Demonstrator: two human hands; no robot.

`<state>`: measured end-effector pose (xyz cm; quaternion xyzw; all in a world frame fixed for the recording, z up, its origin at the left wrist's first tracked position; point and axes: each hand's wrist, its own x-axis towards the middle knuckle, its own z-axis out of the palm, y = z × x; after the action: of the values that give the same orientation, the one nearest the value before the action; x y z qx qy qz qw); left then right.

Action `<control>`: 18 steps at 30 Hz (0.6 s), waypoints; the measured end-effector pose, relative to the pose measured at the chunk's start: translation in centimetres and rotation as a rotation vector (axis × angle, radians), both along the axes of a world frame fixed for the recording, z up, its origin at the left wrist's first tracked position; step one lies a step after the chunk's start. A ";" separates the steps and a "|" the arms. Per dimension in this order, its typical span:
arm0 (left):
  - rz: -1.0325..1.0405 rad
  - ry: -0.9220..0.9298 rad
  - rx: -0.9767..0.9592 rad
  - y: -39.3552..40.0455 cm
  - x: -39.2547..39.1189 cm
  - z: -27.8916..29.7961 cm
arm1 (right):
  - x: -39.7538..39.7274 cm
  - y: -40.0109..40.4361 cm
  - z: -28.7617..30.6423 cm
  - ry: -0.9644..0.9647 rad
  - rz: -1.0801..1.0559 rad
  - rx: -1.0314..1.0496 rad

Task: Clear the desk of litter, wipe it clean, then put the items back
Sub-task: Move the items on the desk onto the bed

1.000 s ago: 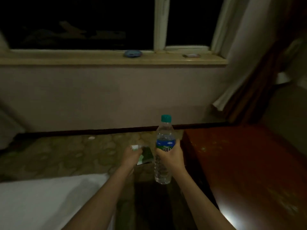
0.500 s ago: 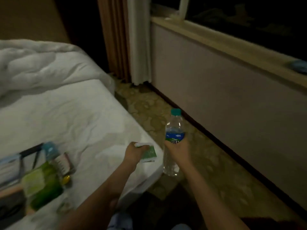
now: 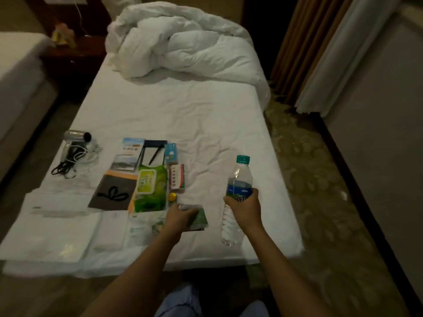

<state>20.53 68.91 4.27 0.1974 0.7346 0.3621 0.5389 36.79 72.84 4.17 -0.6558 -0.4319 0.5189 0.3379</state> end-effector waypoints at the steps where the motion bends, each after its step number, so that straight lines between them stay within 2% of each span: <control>1: 0.006 0.009 0.000 0.7 -1.2 -0.7 | -1.1 0.8 -0.4 -0.005 0.011 -0.008; 11: 0.034 0.032 -0.158 5.3 -8.0 -7.6 | -7.0 7.2 -5.0 -0.102 0.007 -0.165; 18: 0.069 -0.100 -0.203 9.9 -8.3 -11.7 | -7.6 12.0 -7.5 -0.146 0.012 -0.245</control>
<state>12.24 78.79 -7.46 0.0980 0.7459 0.3138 0.5792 29.16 84.85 -3.35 -0.7255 -0.3926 0.5207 0.2202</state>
